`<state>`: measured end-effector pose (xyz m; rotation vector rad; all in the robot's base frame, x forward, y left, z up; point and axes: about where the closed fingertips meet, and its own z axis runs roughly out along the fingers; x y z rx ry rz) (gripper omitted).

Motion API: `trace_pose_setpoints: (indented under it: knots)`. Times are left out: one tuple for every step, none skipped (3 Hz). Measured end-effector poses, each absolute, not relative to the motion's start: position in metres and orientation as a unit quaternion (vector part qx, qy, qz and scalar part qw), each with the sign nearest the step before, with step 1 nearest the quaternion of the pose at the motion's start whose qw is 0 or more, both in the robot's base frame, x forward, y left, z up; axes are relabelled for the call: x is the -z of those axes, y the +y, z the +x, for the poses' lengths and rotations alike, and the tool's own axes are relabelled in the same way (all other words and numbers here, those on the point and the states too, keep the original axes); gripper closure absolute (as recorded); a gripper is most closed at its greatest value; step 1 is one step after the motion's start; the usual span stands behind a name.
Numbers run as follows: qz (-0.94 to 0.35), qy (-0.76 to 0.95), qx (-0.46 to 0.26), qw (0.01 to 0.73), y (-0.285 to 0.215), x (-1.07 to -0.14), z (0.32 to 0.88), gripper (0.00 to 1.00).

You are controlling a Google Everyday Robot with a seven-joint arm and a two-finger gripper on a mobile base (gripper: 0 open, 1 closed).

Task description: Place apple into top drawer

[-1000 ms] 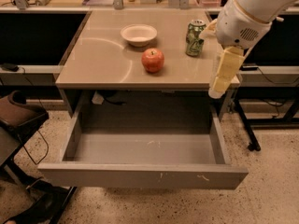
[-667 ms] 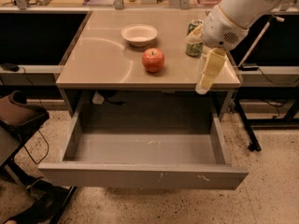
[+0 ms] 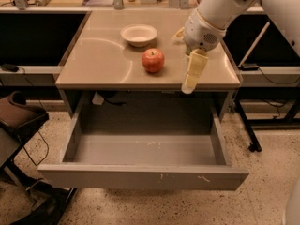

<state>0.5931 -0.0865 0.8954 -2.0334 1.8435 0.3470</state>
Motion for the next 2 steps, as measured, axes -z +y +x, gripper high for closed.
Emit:
trace_pose_setpoints:
  knots:
    - [-0.699, 0.656, -0.162, 0.235, -0.087, -0.889, 0.607, 0.00]
    - [-0.678, 0.623, -0.250, 0.298, -0.062, -0.875, 0.643, 0.00]
